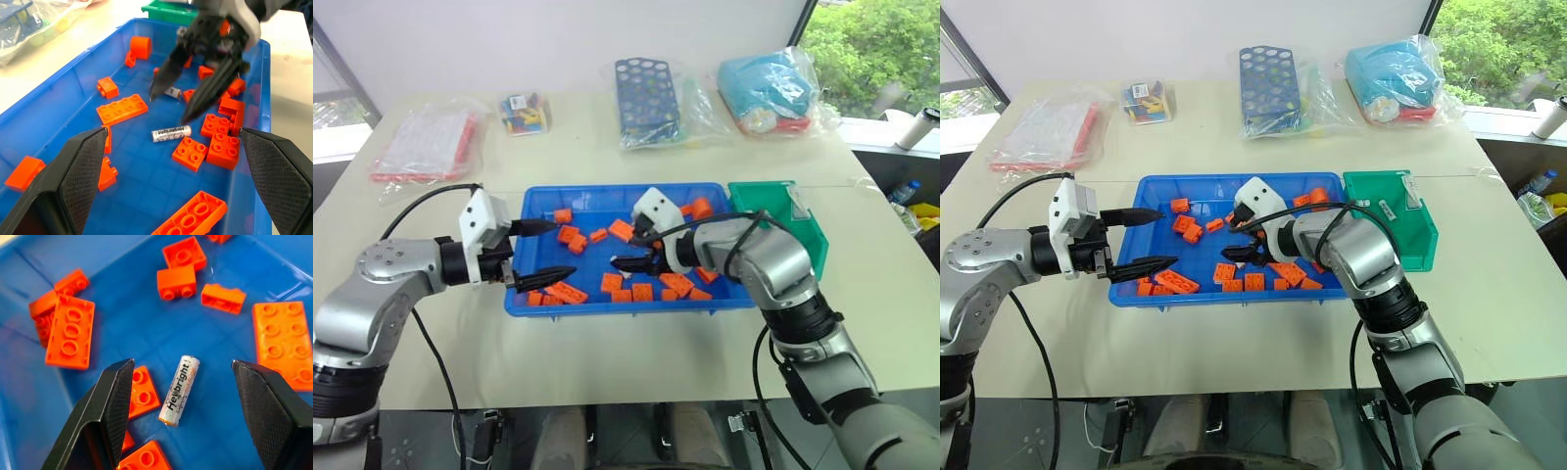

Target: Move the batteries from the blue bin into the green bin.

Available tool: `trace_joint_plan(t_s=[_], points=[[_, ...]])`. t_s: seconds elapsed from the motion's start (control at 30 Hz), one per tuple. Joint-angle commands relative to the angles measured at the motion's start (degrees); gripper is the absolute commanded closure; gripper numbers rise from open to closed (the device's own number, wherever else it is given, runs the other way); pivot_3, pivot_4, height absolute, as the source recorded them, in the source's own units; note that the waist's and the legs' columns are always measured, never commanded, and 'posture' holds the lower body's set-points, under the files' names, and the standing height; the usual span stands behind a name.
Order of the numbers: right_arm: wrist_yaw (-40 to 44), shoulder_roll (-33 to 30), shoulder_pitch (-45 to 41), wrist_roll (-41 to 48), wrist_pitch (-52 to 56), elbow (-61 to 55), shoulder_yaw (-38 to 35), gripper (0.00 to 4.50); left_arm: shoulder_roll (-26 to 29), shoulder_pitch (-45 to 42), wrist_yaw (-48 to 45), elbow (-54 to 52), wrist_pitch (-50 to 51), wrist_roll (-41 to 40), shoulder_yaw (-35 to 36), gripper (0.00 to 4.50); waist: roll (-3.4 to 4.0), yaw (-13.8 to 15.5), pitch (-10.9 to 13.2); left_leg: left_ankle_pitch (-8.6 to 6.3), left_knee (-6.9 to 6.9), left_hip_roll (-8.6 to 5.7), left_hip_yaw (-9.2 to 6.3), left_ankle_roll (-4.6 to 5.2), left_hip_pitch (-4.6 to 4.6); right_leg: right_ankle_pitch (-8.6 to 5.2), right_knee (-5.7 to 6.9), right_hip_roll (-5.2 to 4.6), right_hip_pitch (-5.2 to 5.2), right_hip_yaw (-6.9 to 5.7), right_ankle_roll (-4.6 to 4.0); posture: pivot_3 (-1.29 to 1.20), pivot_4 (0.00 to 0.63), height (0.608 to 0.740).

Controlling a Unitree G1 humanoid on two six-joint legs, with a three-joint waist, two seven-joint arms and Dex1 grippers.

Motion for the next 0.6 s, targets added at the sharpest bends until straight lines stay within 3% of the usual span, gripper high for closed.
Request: trace_joint_plan(t_s=[0.03,0.27,0.37,0.53,0.6], points=[[-0.6,0.63,0.62,-0.75,-2.56,1.69,1.2,1.25,1.13,-0.12,0.26,-2.35,0.16,-0.8,1.58,0.0,0.0,-0.02,0.0,0.0,0.0,0.0,0.0,0.0,0.0,0.0,0.0,0.01,0.0,0.0,0.0,0.0,0.15,0.737],[-1.08,0.62,3.14,-2.73,-7.53,8.49,2.54,1.25,1.23,0.42,0.79,-3.09,0.89,-1.22,2.18,0.0,-0.02,0.0,-0.01,0.0,0.0,0.0,0.0,0.0,0.01,0.0,0.0,0.01,0.01,0.0,0.0,0.0,0.15,0.737],[-0.62,-0.43,4.5,-3.55,-9.37,7.87,3.64,2.16,1.21,0.38,0.88,-3.18,0.91,-1.22,2.18,0.0,-0.02,0.01,-0.02,0.0,0.0,0.0,0.0,0.0,0.04,0.0,0.0,0.01,0.04,0.0,0.0,0.0,0.15,0.737],[-0.45,-1.03,5.69,-2.83,-8.58,5.61,2.88,4.47,1.18,-0.75,0.44,-1.93,0.52,-0.78,1.8,0.0,-0.11,0.08,-0.09,0.0,0.0,0.01,-0.01,0.0,0.07,0.0,0.0,0.0,0.08,0.0,0.0,0.0,0.15,0.737],[-0.58,-1.17,5.95,-2.78,-8.03,5.05,2.69,4.47,1.04,-1.29,0.16,-1.28,0.19,-0.48,1.47,0.0,-0.12,0.09,-0.1,0.0,0.0,0.01,-0.03,0.0,0.09,0.0,-0.02,0.0,0.12,-0.03,-0.01,0.0,0.15,0.737]])
